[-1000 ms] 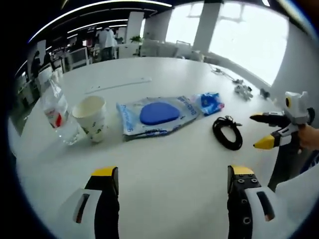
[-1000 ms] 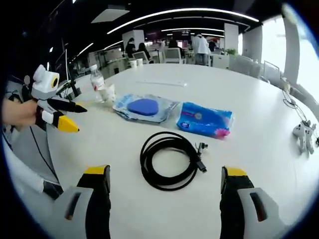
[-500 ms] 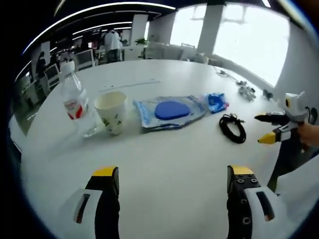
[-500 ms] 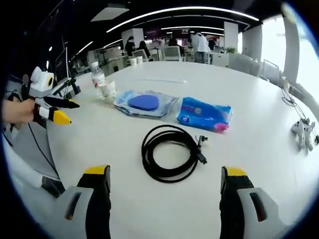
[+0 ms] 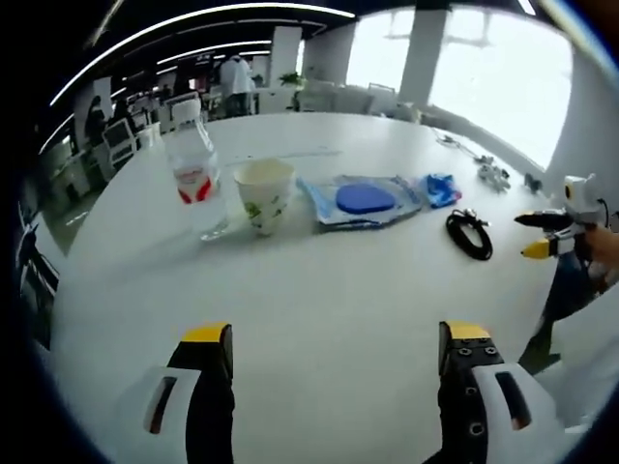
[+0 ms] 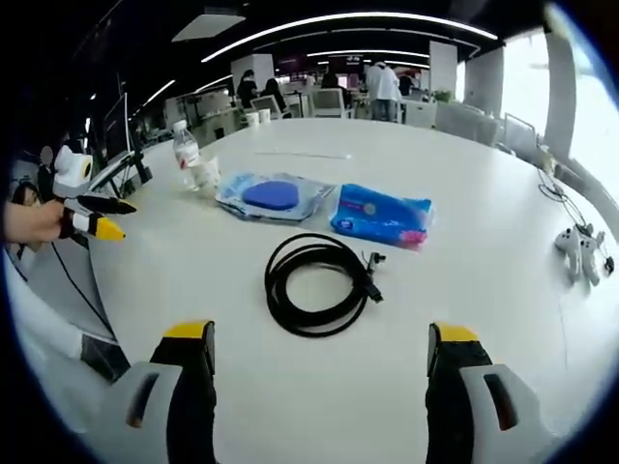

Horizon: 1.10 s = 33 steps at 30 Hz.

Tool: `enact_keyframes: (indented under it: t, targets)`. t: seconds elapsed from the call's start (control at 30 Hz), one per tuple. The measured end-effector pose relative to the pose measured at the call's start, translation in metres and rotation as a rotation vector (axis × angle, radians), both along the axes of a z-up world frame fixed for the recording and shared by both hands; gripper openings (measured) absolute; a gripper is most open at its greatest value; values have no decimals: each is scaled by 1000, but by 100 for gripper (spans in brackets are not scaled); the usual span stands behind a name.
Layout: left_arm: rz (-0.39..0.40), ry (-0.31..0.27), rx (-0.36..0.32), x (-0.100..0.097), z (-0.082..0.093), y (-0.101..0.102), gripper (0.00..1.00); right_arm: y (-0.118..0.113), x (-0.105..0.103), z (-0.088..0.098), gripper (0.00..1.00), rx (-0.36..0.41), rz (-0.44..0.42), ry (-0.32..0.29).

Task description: Arrange the tabletop items into an orderly group along one side of the table until the central work area is clear of visible clutter.

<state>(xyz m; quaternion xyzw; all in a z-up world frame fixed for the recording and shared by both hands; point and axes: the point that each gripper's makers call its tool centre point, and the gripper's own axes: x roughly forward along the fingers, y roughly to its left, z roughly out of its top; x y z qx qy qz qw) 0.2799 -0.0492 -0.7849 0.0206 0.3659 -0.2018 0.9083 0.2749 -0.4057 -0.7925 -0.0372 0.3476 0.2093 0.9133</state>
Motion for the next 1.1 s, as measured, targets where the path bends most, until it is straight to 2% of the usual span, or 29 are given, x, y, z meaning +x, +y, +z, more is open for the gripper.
enact_keyframes:
  t: [0.17,0.3,0.43,0.47,0.53,0.77,1.1]
  targets:
    - [34,2,-9,-4,1,22,84,-9,-4,1,89,0,-19,1]
    - [61,1,-28,-5,3,32,85,-13,-11,-1,89,3,-33,7]
    - [69,4,-5,-12,-1,40,84,-13,-20,-4,89,8,-46,24]
    - [77,13,-19,-14,-2,43,85,-13,-23,-5,89,12,-52,28]
    - [87,11,-36,-18,-1,46,85,-9,-28,-4,89,14,-49,25]
    - [73,27,-30,-30,-3,53,85,-8,-38,-14,89,20,-67,44]
    - [83,26,-36,-27,-1,62,84,-10,-50,-23,88,25,-89,70]
